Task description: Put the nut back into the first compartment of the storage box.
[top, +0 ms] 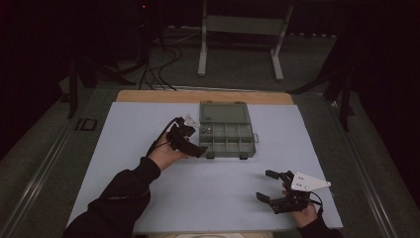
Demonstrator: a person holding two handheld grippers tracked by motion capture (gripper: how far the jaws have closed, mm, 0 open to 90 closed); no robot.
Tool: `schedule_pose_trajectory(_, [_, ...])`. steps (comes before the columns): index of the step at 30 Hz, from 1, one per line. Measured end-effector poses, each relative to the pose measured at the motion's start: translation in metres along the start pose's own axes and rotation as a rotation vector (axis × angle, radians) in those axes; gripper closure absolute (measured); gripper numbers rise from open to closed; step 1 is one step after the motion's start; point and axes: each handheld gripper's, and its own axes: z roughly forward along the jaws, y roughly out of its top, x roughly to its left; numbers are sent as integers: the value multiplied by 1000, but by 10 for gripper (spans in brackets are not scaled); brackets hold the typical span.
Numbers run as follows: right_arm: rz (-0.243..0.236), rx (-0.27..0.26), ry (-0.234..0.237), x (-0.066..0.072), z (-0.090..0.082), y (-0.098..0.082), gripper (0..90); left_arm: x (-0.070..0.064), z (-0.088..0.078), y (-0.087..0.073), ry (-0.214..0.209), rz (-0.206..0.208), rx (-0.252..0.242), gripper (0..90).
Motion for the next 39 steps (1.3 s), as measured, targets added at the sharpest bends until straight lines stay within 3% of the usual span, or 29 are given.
schedule_pose_trajectory(4, [0, 1, -1, 0, 0, 0, 141, -10, -13, -14, -66, 21, -44, 15])
schedule_pose_trajectory(13, [-3, 5, -3, 1, 0, 0, 141, -21, -37, -48, -106, -15, -124, 15])
schedule_pose_trajectory(14, [-2, 5, -4, 1, 1, 0, 141, -24, -43, -58, -116, -22, -155, 15])
schedule_pose_trajectory(23, [0, 8, -7, 1, 1, 0, 141, -30, -56, -91, -116, -26, -174, 16])
schedule_pose_trajectory(25, [1, 8, -6, 1, 1, 0, 141, -30, -56, -91, -116, -26, -174, 16])
schedule_pose_trajectory(26, [-1, 8, -7, 1, 1, 0, 141, -30, -60, -105, -122, -35, -186, 15])
schedule_pose_trajectory(33, [-2, 9, -8, 1, 1, 0, 141, -30, -70, -128, -131, -39, -206, 16])
schedule_pose_trajectory(37, [-4, 10, -8, 1, 1, 0, 141, -28, -74, -137, -124, -59, -218, 16])
schedule_pose_trajectory(39, [-4, 12, -9, 1, 1, 0, 141, -26, -77, -152, -120, -87, -235, 18])
